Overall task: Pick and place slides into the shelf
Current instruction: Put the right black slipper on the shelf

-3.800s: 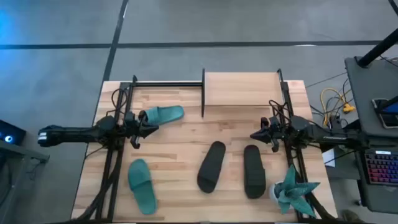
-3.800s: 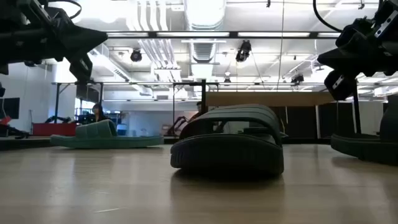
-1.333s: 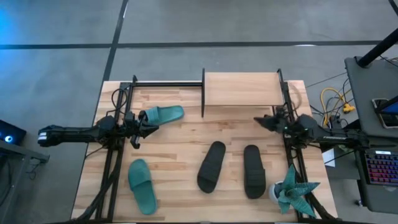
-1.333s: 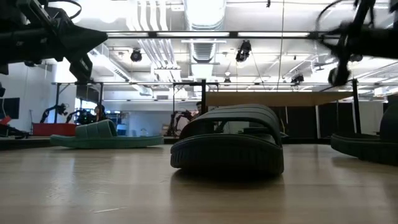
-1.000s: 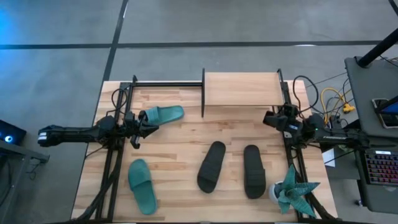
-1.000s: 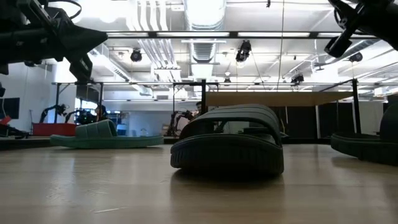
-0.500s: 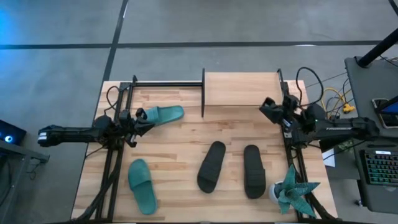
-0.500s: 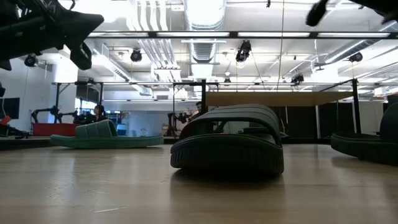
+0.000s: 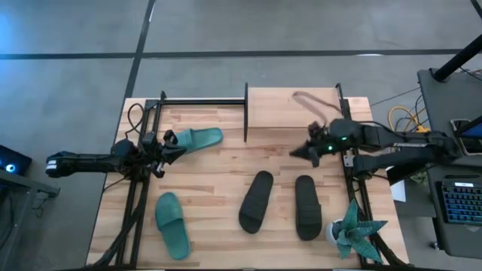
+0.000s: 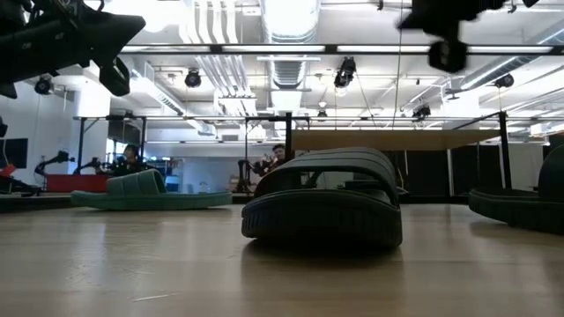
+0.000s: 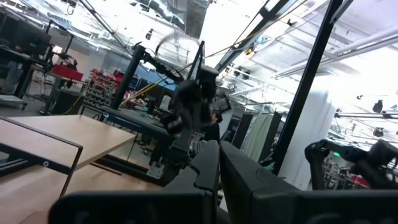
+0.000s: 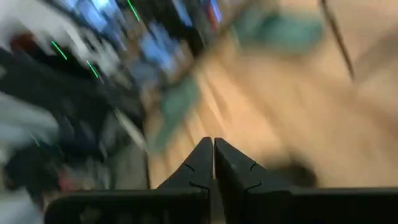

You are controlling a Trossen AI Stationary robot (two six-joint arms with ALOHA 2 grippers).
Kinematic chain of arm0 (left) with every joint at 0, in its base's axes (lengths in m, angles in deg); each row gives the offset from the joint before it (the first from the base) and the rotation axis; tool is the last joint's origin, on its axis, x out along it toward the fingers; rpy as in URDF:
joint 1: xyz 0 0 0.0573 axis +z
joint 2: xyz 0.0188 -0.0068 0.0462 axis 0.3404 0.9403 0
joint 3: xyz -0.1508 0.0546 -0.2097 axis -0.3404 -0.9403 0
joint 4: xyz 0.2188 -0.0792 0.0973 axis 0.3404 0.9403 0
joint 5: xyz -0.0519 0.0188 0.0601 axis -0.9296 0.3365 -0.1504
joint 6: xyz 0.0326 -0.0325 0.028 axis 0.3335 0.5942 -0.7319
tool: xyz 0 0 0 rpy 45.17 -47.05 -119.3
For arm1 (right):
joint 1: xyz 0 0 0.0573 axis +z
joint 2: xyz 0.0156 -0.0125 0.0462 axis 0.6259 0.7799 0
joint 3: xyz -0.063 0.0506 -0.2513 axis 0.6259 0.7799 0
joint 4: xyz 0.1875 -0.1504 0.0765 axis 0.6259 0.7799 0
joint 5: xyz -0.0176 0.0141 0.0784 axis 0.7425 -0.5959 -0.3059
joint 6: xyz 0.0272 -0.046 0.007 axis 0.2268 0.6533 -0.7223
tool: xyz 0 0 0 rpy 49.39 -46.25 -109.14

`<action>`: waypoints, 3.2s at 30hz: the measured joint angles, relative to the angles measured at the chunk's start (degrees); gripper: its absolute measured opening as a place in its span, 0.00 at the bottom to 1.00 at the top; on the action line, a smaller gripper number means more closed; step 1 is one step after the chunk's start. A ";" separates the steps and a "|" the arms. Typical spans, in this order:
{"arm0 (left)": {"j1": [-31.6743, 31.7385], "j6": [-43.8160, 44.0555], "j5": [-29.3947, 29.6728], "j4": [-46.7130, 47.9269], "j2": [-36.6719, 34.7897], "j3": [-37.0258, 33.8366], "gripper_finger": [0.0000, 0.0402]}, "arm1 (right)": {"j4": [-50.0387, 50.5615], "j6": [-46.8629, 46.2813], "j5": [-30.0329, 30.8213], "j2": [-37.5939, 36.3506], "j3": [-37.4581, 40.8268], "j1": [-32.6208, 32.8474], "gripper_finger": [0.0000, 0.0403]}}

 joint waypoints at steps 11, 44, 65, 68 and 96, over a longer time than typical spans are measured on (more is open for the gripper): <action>0.00 -0.02 0.00 0.12 1.16 0.00 0.00 | 18.93 2.32 -14.73 6.10 -0.81 1.92 0.02; -0.02 0.17 0.00 0.02 5.88 0.00 0.00 | 17.66 11.14 -18.60 28.64 -0.52 17.49 0.49; -0.01 0.16 -0.02 0.00 5.89 0.00 0.00 | 14.74 16.76 -24.14 36.51 -0.53 17.64 0.49; -0.02 0.15 -0.01 0.02 5.91 0.00 0.00 | 14.38 16.80 -27.20 37.63 -0.51 17.64 0.49; -0.02 0.11 0.00 0.02 5.90 0.02 0.00 | 13.36 1.64 -0.13 19.60 -3.08 15.37 0.03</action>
